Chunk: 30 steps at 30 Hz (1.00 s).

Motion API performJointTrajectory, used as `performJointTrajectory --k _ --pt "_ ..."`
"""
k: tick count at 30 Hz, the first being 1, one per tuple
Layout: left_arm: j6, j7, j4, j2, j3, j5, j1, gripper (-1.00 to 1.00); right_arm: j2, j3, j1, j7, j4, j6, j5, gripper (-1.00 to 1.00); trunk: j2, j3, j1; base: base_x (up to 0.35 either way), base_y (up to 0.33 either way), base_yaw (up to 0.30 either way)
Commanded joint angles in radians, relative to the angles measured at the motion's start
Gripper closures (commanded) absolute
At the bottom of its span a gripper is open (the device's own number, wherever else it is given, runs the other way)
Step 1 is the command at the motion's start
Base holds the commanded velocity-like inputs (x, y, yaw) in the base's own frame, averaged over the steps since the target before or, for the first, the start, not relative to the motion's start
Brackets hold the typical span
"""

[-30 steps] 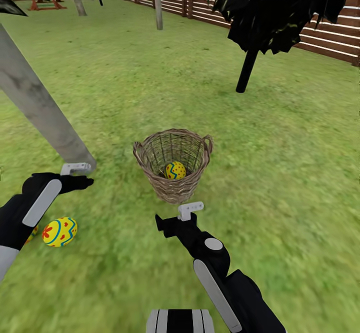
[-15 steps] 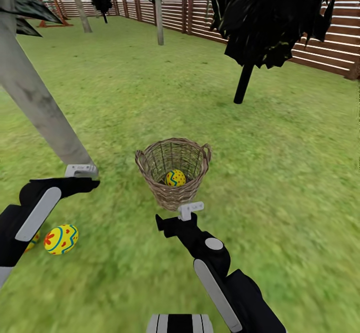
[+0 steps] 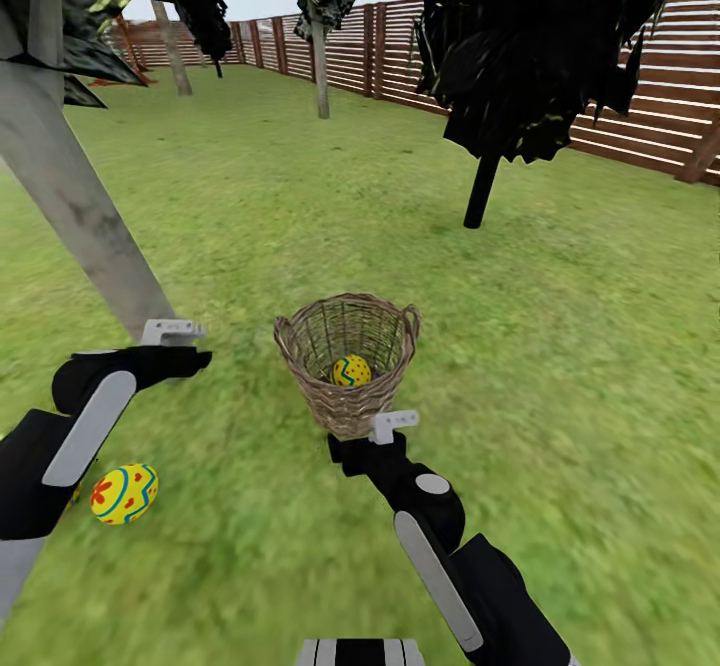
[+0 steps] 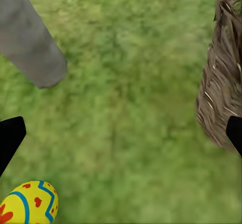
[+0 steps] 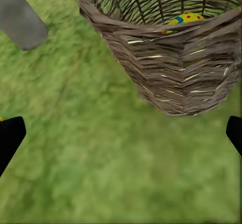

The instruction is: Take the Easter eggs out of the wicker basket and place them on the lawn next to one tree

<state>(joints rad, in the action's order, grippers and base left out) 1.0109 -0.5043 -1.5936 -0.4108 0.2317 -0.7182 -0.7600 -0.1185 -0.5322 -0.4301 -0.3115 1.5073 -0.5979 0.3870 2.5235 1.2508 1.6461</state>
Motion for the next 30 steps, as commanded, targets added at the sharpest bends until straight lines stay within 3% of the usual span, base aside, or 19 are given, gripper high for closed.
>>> performJointTrajectory --k 1,11,23,30 --pt "-0.002 -0.029 -0.001 0.012 0.002 -0.009 -0.001 -1.0 0.0 -0.001 -0.001 -0.012 0.0 0.0 0.01 -1.0 0.0 0.001 0.0 0.0 0.0 0.0" --pt "-0.048 -0.058 -0.003 0.047 0.007 -0.008 -0.001 -1.0 0.0 0.002 -0.001 -0.018 -0.008 0.006 0.007 -1.0 0.0 0.001 0.0 0.0 0.0 -0.028" --pt "-0.052 -0.06 -0.003 0.055 0.003 -0.009 -0.001 -1.0 0.001 0.011 -0.001 -0.019 -0.009 0.003 0.009 -1.0 0.0 -0.003 0.0 0.0 0.0 -0.247" --pt "-0.052 -0.059 -0.004 0.055 0.002 -0.008 -0.001 -1.0 0.009 0.085 -0.001 -0.02 -0.01 0.0 0.009 -1.0 0.0 -0.006 0.0 0.0 0.0 -0.279"
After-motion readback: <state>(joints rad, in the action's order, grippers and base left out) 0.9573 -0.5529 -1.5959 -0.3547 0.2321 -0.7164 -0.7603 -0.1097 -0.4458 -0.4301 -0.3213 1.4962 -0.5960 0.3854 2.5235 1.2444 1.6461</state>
